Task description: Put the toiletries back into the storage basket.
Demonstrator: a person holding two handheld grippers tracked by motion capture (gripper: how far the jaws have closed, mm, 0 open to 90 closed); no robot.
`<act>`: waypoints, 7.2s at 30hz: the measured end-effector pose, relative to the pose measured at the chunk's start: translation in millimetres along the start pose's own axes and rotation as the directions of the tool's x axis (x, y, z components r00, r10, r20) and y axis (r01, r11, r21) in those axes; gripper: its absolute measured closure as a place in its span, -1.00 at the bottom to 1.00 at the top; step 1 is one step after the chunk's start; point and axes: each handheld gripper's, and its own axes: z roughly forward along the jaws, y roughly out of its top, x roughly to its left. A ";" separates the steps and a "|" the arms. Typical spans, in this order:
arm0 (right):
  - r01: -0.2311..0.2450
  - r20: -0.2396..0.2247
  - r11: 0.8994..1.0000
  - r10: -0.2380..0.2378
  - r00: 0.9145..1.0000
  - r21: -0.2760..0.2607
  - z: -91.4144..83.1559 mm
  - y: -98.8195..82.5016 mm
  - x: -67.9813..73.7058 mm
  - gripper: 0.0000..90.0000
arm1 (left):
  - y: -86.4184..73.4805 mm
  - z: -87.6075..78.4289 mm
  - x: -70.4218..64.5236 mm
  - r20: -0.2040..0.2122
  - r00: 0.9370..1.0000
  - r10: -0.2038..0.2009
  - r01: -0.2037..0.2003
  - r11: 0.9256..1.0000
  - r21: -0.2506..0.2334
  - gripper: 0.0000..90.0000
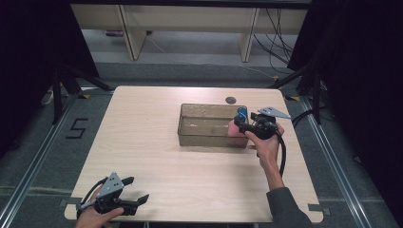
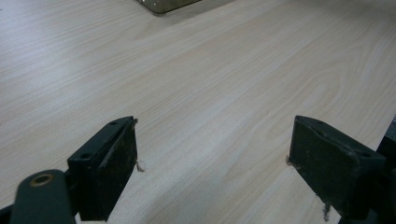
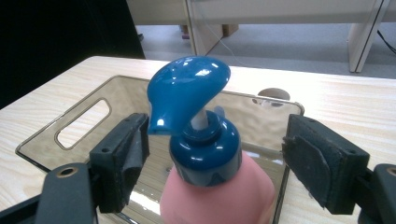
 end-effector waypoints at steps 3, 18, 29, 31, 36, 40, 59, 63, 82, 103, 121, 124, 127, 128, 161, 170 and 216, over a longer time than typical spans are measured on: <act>0.009 0.003 1.000 -0.009 1.000 -0.007 -1.8 0.9 -1.0 -0.46 | 0.1 0.3 0.2 -0.001 1.000 0.007 -0.007 1.000 0.007 -0.67; -0.018 0.010 1.000 0.018 1.000 -0.022 -6.9 -0.7 1.5 -0.50 | -0.2 0.0 0.5 -0.007 1.000 -0.002 0.002 1.000 0.012 -0.67; -0.009 0.019 0.999 0.010 1.000 -0.045 -10.8 -2.3 2.8 -0.51 | -0.4 0.5 0.8 0.005 1.000 -0.007 0.007 1.000 -0.001 -0.67; -0.041 0.009 0.998 0.042 0.999 -0.037 -11.5 -3.0 4.9 -0.51 | -0.4 0.5 0.8 0.003 1.000 -0.009 0.009 1.000 -0.001 -0.67; -0.007 0.021 1.000 0.008 1.000 -0.028 -12.1 -3.9 5.4 -0.51 | -0.2 0.2 0.6 0.003 1.000 -0.009 0.009 1.000 -0.002 -0.67; -0.008 0.014 0.999 0.008 1.000 -0.039 -13.8 -4.0 6.0 -0.51 | -0.2 -0.4 1.1 0.001 1.000 -0.005 0.005 1.000 0.001 -0.67; -0.006 -0.003 1.000 0.006 1.000 -0.021 -22.8 -10.3 12.4 -0.51 | -0.1 -0.4 0.8 0.004 1.000 -0.007 0.007 1.000 0.001 -0.67; -0.033 -0.004 0.999 0.033 0.999 -0.027 -24.9 -11.8 15.9 -0.52 | -0.1 -0.4 0.9 0.002 1.000 -0.007 0.007 1.000 0.001 -0.67; 0.013 -0.037 1.000 -0.013 0.999 -0.009 -32.0 -20.1 33.8 -0.51 | -0.4 -0.2 0.8 0.005 1.000 -0.012 0.012 1.000 -0.002 -0.67; 0.064 -0.103 0.998 -0.065 0.993 -0.011 -38.8 -35.3 52.2 -0.51 | -0.6 0.3 0.4 0.003 1.000 -0.007 0.007 1.000 0.004 -0.67; 0.063 -0.162 0.998 -0.059 0.985 0.019 -43.1 -46.5 64.2 -0.52 | -0.5 0.1 0.5 0.002 1.000 -0.009 0.009 1.000 0.004 -0.67; 0.066 -0.161 0.997 -0.061 0.985 0.026 -44.4 -48.7 65.9 -0.52 | -0.5 0.2 0.5 0.002 1.000 -0.007 0.007 1.000 0.004 -0.67; 0.049 -0.160 0.998 -0.042 0.986 0.039 -46.2 -51.5 69.7 -0.52 | -0.6 0.3 0.4 0.002 1.000 -0.009 0.009 1.000 0.003 -0.67; 0.048 -0.176 0.998 -0.042 0.984 0.027 -45.7 -52.2 69.8 -0.53 | -0.6 0.3 0.4 0.001 1.000 -0.008 0.008 1.000 0.004 -0.67; 0.084 -0.250 0.995 -0.067 0.966 0.060 -55.0 -76.8 94.6 -0.59 | -0.3 0.3 1.7 0.003 1.000 0.019 -0.019 1.000 0.011 -0.67; 0.100 -0.263 0.993 -0.081 0.961 0.063 -59.7 -83.3 95.4 -0.59 | -0.6 0.3 0.0 -0.002 1.000 0.001 -0.001 1.000 0.009 -0.67; 0.105 -0.281 0.990 -0.076 0.957 0.090 -86.7 -112.5 102.7 -0.61 | -1.1 1.8 -1.2 0.007 1.000 0.001 -0.001 1.000 0.009 -0.67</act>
